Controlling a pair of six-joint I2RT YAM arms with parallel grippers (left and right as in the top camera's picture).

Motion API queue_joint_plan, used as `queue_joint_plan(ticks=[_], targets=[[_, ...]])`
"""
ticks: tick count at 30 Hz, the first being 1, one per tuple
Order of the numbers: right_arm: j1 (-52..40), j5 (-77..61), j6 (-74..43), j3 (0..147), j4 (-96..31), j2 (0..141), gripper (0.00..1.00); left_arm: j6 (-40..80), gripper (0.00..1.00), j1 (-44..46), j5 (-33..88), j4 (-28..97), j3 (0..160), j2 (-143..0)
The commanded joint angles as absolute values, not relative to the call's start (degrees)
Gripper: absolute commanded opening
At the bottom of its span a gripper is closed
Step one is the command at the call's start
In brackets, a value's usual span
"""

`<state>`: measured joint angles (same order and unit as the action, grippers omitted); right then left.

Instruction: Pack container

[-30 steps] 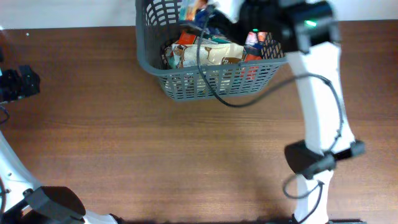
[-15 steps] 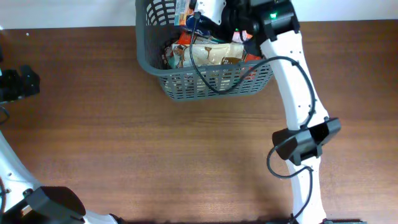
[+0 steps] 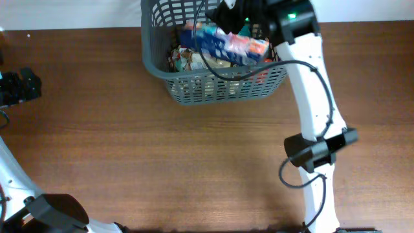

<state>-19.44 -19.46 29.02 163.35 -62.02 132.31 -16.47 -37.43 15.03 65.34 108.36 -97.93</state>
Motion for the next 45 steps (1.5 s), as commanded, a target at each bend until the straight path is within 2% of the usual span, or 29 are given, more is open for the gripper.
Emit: queue_joint_plan(ticks=[1,7,9,13,16,18,19,20,24,28,45], targets=[[-19.3,-18.6,24.4,166.9,-64.0,123.7,0.72,-15.9,0.99,-37.6,15.7,65.4,108.2,-97.8],[-18.5,-15.6,23.2,167.3,-66.6,113.8,0.73,-15.9,0.99,-37.6,15.7,65.4,108.2,-97.8],[-17.6,-12.3,22.8,167.3,-68.2,110.0,0.81,-15.9,0.99,-37.6,15.7,65.4,108.2,-97.8],[-15.0,-6.1,22.8,165.9,-73.7,105.3,0.82,-15.9,0.99,-37.6,15.6,65.4,108.2,-97.8],[-12.3,-5.7,22.8,160.2,-73.0,102.5,0.81,-15.9,0.99,-37.6,15.7,65.4,108.2,-97.8],[-9.7,-5.7,22.8,154.3,-71.3,99.9,0.84,-15.9,0.99,-37.6,15.6,65.4,108.2,-97.8],[-8.3,-5.7,22.7,151.5,-70.5,98.8,0.96,-15.9,0.99,-37.6,15.7,65.4,108.2,-97.8],[-6.5,-5.3,21.8,148.1,-69.4,97.6,0.99,-15.9,0.99,-37.6,15.7,65.4,108.2,-97.8],[1.3,-4.3,12.9,139.4,-66.3,95.5,0.99,-15.9,0.99,-37.6,15.7,65.4,108.2,-97.8],[8.3,-4.5,3.4,138.1,-69.2,96.5,0.99,-15.9,0.99,-37.6,15.7,65.4,108.2,-97.8],[9.8,-4.4,3.1,138.0,-71.9,97.8,0.99,-15.9,0.99,-37.6,15.7,65.4,108.2,-97.8]])
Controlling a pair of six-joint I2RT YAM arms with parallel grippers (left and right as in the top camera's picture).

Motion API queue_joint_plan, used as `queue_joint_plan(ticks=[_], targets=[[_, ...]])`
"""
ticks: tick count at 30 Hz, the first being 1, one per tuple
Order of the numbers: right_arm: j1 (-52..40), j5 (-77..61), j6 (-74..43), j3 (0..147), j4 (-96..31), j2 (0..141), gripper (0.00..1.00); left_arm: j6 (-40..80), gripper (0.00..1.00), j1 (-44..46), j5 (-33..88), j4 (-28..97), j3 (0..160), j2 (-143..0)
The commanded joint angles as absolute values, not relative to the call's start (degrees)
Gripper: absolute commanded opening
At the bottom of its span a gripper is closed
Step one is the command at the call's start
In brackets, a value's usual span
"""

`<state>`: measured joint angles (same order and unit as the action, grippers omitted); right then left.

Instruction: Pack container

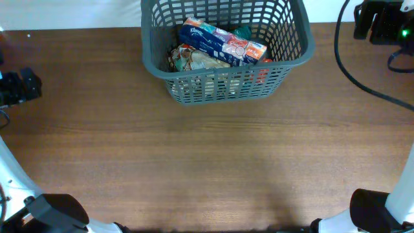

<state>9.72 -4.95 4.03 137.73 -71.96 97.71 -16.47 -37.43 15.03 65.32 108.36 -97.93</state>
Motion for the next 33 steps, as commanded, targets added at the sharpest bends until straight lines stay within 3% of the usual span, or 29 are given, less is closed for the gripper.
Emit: queue_joint_plan(ticks=[1,10,16,27,33], targets=[[9.8,-4.4,3.1,138.0,-71.9,97.8,0.99,-15.9,0.99,-37.6,15.7,65.4,108.2,-97.8],[9.8,-4.2,3.1,137.8,-72.9,95.6,0.99,-15.9,0.99,-37.6,15.7,65.4,108.2,-97.8],[9.8,-4.0,3.1,129.3,-72.2,84.0,0.99,-15.9,0.99,-37.6,15.6,65.4,108.2,-97.8],[4.8,-5.3,2.7,74.5,-46.9,46.1,0.99,-15.9,0.99,-37.6,15.7,65.4,108.2,-97.8],[4.5,-5.3,2.7,48.8,-42.3,27.7,0.99,-15.9,0.99,-37.6,15.6,65.4,108.2,-97.8]])
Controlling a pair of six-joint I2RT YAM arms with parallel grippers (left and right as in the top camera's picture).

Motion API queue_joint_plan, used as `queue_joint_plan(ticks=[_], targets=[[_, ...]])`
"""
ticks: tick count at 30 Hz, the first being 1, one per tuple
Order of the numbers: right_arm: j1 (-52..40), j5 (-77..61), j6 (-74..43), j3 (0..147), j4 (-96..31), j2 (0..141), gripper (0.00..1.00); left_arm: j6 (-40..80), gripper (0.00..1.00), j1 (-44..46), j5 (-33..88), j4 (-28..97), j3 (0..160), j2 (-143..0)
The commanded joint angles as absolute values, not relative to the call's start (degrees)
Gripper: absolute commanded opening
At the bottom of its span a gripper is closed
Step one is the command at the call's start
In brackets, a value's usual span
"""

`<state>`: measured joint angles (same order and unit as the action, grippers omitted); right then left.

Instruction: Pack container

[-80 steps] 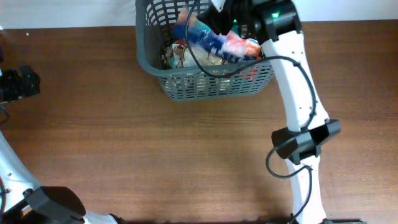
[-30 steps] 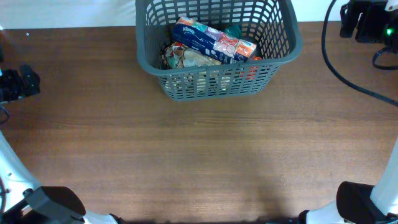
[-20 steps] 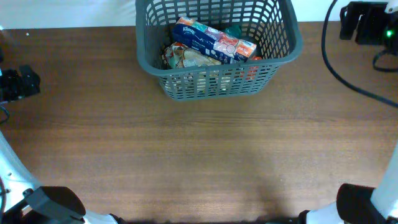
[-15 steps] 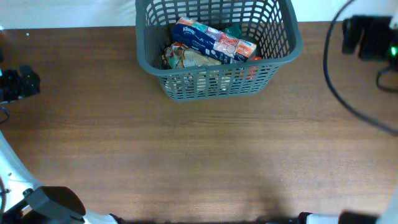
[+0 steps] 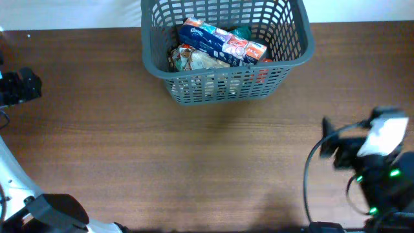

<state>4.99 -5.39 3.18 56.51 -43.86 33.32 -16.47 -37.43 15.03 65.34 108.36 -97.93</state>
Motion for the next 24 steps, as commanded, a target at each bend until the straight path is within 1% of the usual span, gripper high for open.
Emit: queue_joint_plan(ticks=[1,6,13,17,24], targets=[[4.5,-5.3,2.7,45.4,-41.5,25.1,0.99,-15.9,0.99,-37.6,15.6,65.4,108.2,-97.8],[4.6,-5.3,2.7,30.2,-36.2,14.5,0.99,-15.9,0.99,-37.6,15.7,65.4,108.2,-97.8],[4.6,-5.3,2.7,15.1,-35.0,2.2,0.99,-15.9,0.99,-37.6,15.6,65.4,108.2,-97.8],[4.6,-5.3,2.7,11.1,-33.6,0.3,0.99,-15.9,0.99,-37.6,15.7,65.4,108.2,-97.8],[4.6,-2.6,2.7,9.9,-33.6,0.2,0.99,-15.9,0.99,-37.6,15.7,65.4,108.2,-97.8]])
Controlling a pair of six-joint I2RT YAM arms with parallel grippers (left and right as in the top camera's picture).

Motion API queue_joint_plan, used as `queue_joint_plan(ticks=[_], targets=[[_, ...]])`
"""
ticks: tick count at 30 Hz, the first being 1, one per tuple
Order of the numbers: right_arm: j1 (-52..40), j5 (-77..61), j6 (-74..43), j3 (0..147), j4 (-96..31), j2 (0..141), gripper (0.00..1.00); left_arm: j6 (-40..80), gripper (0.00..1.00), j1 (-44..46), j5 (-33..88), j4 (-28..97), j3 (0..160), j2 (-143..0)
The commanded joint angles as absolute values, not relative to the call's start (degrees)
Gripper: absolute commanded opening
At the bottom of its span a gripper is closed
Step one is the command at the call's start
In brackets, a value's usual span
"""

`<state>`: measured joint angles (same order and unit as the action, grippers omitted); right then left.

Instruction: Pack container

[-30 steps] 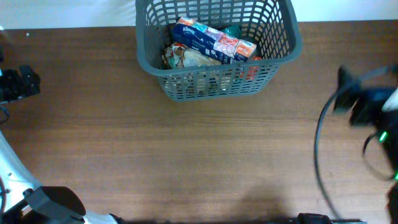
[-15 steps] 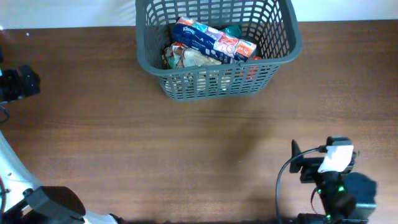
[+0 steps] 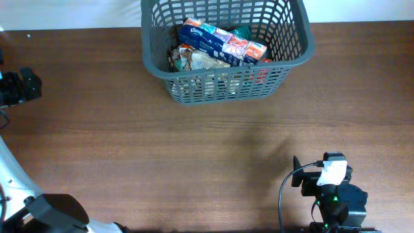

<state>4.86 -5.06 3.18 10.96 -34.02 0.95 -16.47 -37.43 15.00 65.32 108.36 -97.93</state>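
Observation:
The grey plastic basket (image 3: 284, 61) stands at the far middle of the table. Inside it a blue tissue box (image 3: 220, 40) lies slantwise on top of snack packets (image 3: 194, 60), with a green item (image 3: 242, 31) behind it and a red one (image 3: 261, 74) near the front wall. My right gripper (image 3: 297, 176) is folded back at the near right edge, far from the basket, with nothing in it. My left gripper (image 3: 21, 87) rests at the far left edge, also holding nothing. The overhead view does not show how either pair of jaws stands.
Brown wooden table (image 3: 194, 162) runs across the whole view. A white wall strip lies behind the basket. The left arm's white link (image 3: 13, 175) runs along the left edge, with its base at the near left corner.
My right arm has drawn further back, from the right side of the table to a folded pose at the near right edge. Basket, its contents and the left arm have not moved.
At first my right gripper was over the basket, right at the blue tissue box. Then the box lay in the basket and the gripper was off to the far right. After that the arm stood at the right side, and now it is folded at the near edge.

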Motion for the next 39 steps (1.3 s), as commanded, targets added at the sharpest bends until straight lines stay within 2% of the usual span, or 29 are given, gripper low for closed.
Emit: queue_joint_plan(ticks=[1,39], targets=[[4.6,-2.2,2.7,9.5,-33.6,0.2,0.99,-15.9,0.99,-37.6,15.7,65.4,108.2,-97.8],[4.6,0.1,2.7,8.7,-33.0,0.2,0.99,-15.9,0.99,-37.4,15.6,65.4,108.1,-97.4]])
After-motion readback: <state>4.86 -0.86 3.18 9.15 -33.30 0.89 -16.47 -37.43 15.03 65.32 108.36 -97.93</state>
